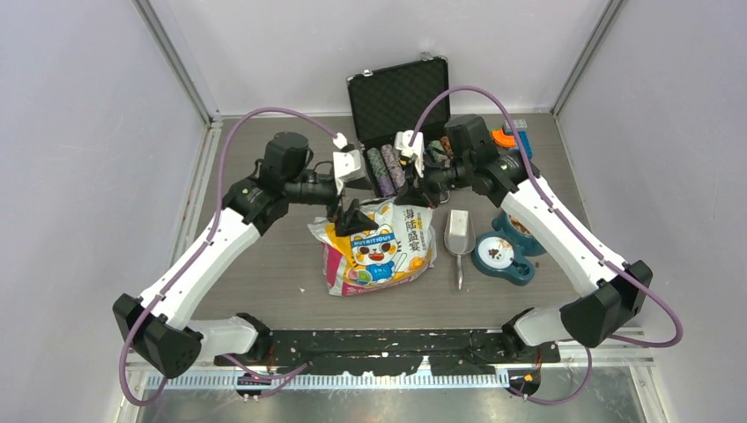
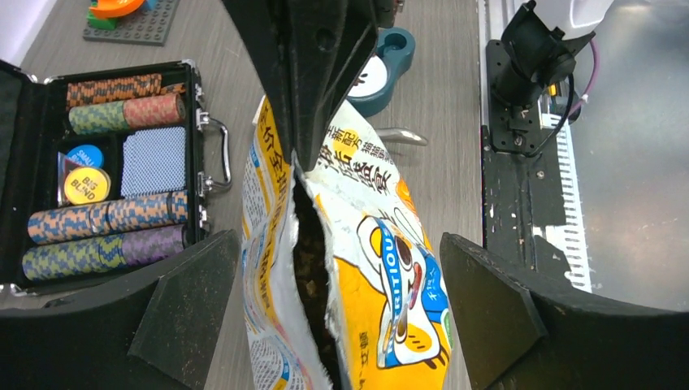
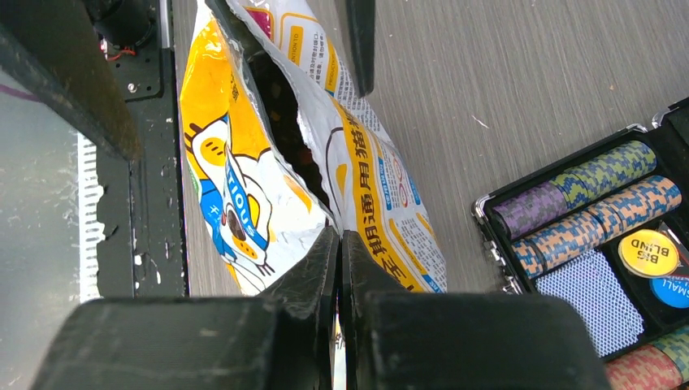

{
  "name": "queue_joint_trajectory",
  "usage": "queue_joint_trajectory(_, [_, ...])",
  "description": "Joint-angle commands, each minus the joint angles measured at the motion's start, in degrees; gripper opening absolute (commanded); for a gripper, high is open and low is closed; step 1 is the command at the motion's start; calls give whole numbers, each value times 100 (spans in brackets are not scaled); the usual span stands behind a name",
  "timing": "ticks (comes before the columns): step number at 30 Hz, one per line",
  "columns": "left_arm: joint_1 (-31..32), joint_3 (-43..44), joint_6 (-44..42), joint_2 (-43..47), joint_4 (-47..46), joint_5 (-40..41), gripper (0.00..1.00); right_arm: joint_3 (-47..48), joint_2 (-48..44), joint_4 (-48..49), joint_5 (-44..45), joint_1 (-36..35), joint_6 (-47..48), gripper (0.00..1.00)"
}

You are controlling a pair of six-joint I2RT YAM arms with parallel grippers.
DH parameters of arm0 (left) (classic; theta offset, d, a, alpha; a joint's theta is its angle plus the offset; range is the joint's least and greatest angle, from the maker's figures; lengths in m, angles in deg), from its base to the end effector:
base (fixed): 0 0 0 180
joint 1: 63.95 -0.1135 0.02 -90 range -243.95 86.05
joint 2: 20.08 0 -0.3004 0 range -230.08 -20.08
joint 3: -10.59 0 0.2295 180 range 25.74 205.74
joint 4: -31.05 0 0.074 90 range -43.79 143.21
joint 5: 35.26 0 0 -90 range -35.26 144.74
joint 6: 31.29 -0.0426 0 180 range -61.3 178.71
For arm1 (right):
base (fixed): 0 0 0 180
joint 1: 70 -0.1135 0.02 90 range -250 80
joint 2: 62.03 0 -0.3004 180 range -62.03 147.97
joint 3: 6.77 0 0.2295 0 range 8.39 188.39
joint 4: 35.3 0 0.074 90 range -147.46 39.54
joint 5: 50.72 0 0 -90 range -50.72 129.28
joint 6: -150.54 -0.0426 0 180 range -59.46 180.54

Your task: Serve the pet food

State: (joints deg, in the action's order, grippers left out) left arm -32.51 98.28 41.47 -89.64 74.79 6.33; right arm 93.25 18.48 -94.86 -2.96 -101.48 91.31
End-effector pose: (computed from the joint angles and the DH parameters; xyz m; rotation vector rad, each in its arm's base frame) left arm 0.1757 -0.1448 0.4222 1.2848 1.5235 -1.0046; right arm 0.2132 0.1642 0.4185 -1.4407 1.6385 0.8356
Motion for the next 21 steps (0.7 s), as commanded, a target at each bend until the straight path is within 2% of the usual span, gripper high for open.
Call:
queue_joint_trajectory(1, [259,367,-528,-118,504,370,97,73,-811,2227,-663,-24,-713,5])
queue_joint_trajectory(7, [383,388,-630,-280,693,441,88,-72,-958,2216,-573,-24,-879,5])
queue_joint_trajectory(11, [415,406,-597,-394,719,606,83,-73,-1024,1820,-736,-24,-514,5])
queue_joint_trajectory(16, [423,438,-535,-497,741,678,64,-40,-1098,1532,-862,-21,-224,5])
queue_joint_trajectory(18, [418,469,-555,-536,832,493,50,-41,-1121,1513,-873,-20,-220,5])
queue_joint_trajectory(21, [416,481,-597,-560,916,175,10,-17,-1165,1375,-895,3,-144,5])
